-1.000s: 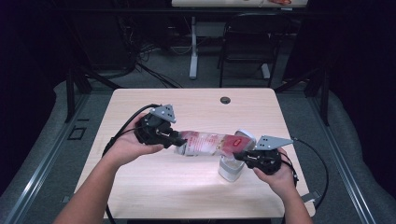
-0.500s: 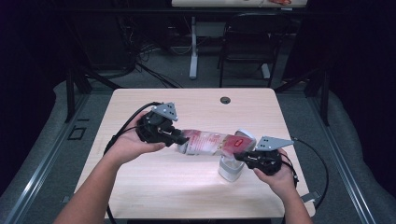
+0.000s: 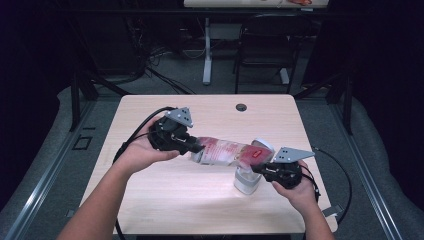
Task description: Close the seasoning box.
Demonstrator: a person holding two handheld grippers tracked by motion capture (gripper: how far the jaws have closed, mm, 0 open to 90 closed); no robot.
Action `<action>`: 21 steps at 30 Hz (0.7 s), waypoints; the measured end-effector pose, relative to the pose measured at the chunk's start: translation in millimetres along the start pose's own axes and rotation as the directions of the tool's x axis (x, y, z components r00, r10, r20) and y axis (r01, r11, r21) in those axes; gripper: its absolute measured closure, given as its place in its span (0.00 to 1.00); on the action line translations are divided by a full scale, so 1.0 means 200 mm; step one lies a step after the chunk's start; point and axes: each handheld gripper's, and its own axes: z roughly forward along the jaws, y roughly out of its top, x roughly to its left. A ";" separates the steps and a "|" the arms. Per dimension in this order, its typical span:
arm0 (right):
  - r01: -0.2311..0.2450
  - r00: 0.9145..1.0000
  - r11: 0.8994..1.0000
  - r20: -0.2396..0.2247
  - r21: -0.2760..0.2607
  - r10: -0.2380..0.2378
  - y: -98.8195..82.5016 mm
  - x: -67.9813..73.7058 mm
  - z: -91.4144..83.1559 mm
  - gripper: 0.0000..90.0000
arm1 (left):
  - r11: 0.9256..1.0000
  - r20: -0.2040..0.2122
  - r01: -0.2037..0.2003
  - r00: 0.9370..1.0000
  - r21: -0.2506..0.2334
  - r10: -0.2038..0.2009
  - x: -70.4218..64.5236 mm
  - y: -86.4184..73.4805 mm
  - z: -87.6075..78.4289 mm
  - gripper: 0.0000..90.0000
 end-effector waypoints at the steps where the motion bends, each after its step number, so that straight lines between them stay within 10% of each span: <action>1: -0.003 1.000 1.000 0.001 0.000 0.003 0.00 0.00 0.00 0.93 | 1.000 -0.001 -0.001 1.000 0.000 0.001 0.00 0.00 0.00 0.85; 21: -0.015 1.000 1.000 0.023 0.000 0.015 -0.03 0.00 0.00 0.92 | 1.000 0.003 -0.016 1.000 -0.013 0.016 -0.01 0.04 0.00 0.85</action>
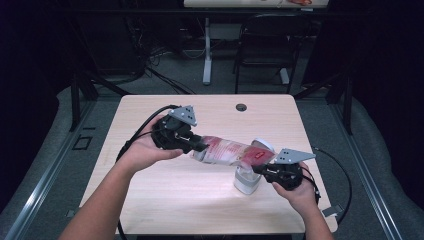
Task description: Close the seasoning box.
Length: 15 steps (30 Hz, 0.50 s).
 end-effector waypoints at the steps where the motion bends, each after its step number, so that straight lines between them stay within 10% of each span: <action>1: 0.000 1.000 1.000 0.000 0.000 0.000 0.00 0.00 0.00 0.92 | 1.000 -0.003 -0.004 1.000 -0.002 0.004 0.00 0.00 0.00 0.85; 15: -0.003 1.000 1.000 -0.001 -0.001 0.003 -0.01 0.00 0.00 0.92 | 1.000 0.000 -0.007 1.000 -0.001 0.007 0.00 0.01 0.00 0.86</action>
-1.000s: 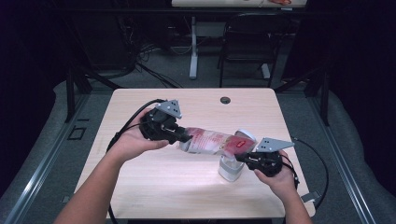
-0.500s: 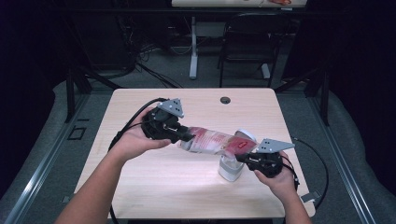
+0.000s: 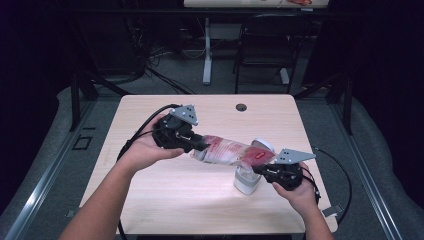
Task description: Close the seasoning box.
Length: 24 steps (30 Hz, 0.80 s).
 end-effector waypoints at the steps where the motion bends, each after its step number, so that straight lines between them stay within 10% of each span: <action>1: 0.000 1.000 1.000 0.000 0.000 0.000 0.00 0.00 0.00 0.92 | 1.000 -0.001 0.000 1.000 0.000 0.000 0.00 0.00 0.00 0.86; 24: -0.007 1.000 1.000 0.003 0.002 0.007 -0.01 -0.01 0.00 0.92 | 1.000 0.001 -0.007 1.000 -0.006 0.007 -0.01 0.02 0.00 0.86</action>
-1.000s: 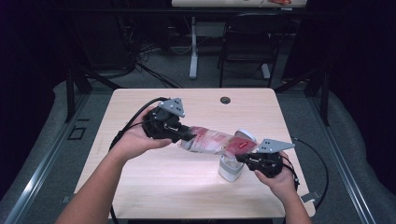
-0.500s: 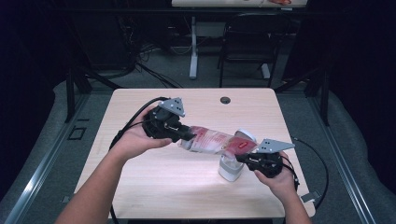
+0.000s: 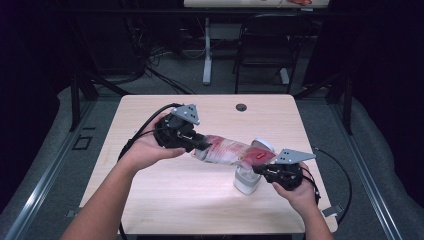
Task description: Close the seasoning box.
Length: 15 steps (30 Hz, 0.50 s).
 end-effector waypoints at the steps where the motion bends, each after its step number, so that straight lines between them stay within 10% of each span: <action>1: -0.002 1.000 1.000 -0.001 -0.001 0.002 0.00 0.00 0.00 0.92 | 1.000 -0.001 0.000 1.000 0.001 0.000 0.00 0.00 0.00 0.86; 15: -0.003 1.000 1.000 0.001 -0.002 0.003 0.00 0.00 0.00 0.92 | 1.000 0.002 -0.004 1.000 0.005 0.004 0.00 0.02 0.00 0.87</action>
